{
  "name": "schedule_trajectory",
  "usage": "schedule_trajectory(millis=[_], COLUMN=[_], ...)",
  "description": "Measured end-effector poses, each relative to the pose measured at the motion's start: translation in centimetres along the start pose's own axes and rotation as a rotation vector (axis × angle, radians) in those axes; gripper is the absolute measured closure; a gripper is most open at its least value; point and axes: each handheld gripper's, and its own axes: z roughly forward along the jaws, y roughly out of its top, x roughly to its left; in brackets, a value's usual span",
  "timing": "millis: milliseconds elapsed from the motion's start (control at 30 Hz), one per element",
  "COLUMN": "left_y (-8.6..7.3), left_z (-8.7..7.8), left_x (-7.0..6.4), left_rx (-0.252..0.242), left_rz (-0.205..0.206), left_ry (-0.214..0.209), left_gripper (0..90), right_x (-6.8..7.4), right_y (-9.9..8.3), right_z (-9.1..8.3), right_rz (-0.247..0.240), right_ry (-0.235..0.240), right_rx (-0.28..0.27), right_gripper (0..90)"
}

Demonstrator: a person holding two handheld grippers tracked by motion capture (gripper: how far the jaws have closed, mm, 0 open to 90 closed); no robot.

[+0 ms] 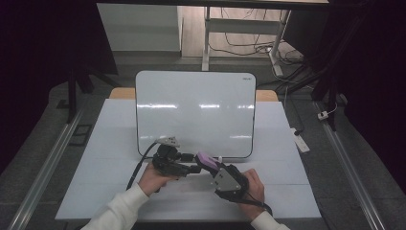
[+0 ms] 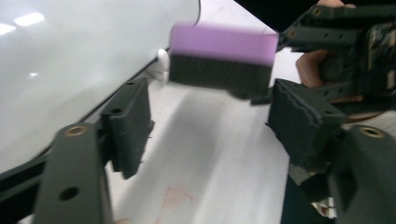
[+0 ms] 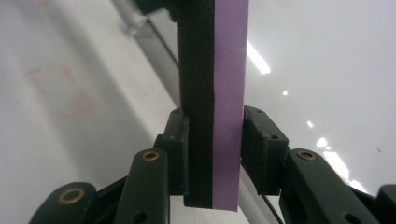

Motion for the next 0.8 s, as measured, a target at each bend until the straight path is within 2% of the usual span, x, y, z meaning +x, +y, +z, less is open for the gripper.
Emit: schedule_trajectory(millis=[67,233,367,467,533,633,800], left_y=[-0.1,-0.9,-2.2,-3.2,-4.0,-5.4,-7.5], left_z=[-0.4,-2.0,-3.6,-4.7,-5.6,-6.9,-8.7], left_x=[-0.2,-0.9,-0.9,-0.7,-0.5,-0.3,0.3], left_rx=[-0.016,-0.022,-0.012,-0.017,-0.02,-0.025,-0.039], left_rz=[0.02,0.104,0.124,0.116,0.11,0.1,0.06], left_ry=[0.028,0.122,0.176,0.211,0.235,0.271,0.312], left_gripper=[27.4,24.3,22.8,22.1,21.9,21.7,21.5], right_x=[-0.7,-3.2,-5.1,-6.5,-7.1,-7.9,-8.8], right_y=[-0.2,-0.9,-1.5,-1.9,-2.0,-2.1,-2.4], right_z=[-0.3,-0.9,-1.2,-1.1,-0.8,-0.4,0.2], right_rz=[0.054,0.269,0.387,0.472,0.516,0.541,0.594], right_ry=[-0.008,-0.041,-0.096,-0.115,-0.125,-0.169,-0.199], right_rx=[-0.009,-0.034,-0.025,-0.008,0.01,0.044,0.086], right_gripper=[63.7,63.6,63.6,63.5,63.4,63.4,63.4])
